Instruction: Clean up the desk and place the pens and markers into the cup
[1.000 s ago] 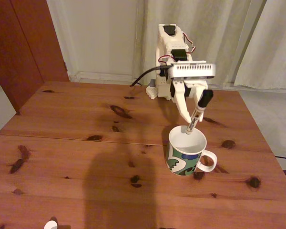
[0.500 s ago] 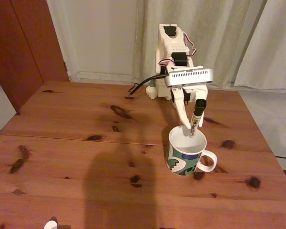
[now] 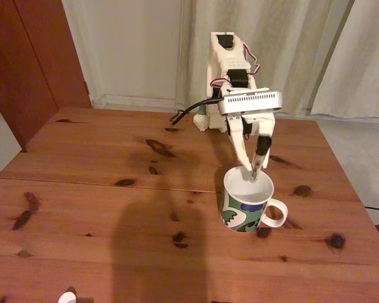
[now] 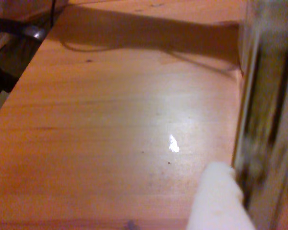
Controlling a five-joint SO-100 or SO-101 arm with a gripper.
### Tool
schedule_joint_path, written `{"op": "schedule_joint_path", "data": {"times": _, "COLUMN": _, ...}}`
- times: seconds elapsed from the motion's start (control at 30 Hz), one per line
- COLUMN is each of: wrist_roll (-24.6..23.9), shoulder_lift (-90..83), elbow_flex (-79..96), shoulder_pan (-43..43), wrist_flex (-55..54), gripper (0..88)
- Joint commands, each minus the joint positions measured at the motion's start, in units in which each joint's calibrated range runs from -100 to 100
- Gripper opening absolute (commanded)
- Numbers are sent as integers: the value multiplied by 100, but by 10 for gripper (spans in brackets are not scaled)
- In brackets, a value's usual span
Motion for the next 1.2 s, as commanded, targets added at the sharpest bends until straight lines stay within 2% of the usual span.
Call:
{"op": "schedule_joint_path", "data": {"times": 0.0, "wrist_roll": -18, "shoulder_lift": -31, "elbow_flex": -275, "shoulder_pan": 36, "wrist_flex": -140, "gripper": 140}}
{"op": "schedule_joint_path", "data": {"times": 0.37, "wrist_roll": -18, "shoulder_lift": -105, "elbow_flex": 49, "shoulder_pan": 28, "wrist_flex": -183, "gripper": 132}}
{"op": "schedule_joint_path", "data": {"times": 0.43, "wrist_roll": -18, "shoulder_lift": -138, "elbow_flex": 167, "shoulder_pan": 20, "wrist_flex": -201, "gripper": 88}}
{"op": "schedule_joint_path", "data": {"times": 0.5, "wrist_roll": -23, "shoulder_lift": -378, "elbow_flex": 257, "shoulder_pan": 28, "wrist_flex": -201, "gripper": 2}}
{"op": "schedule_joint_path", "data": {"times": 0.7, "wrist_roll": -91, "shoulder_lift": -2091, "elbow_flex": 1249, "shoulder_pan": 92, "wrist_flex": -201, "gripper": 9}}
{"op": "schedule_joint_path", "data": {"times": 1.17, "wrist_roll": 30, "shoulder_lift": -6502, "elbow_flex": 5829, "shoulder_pan": 253, "wrist_flex": -114, "gripper": 9}}
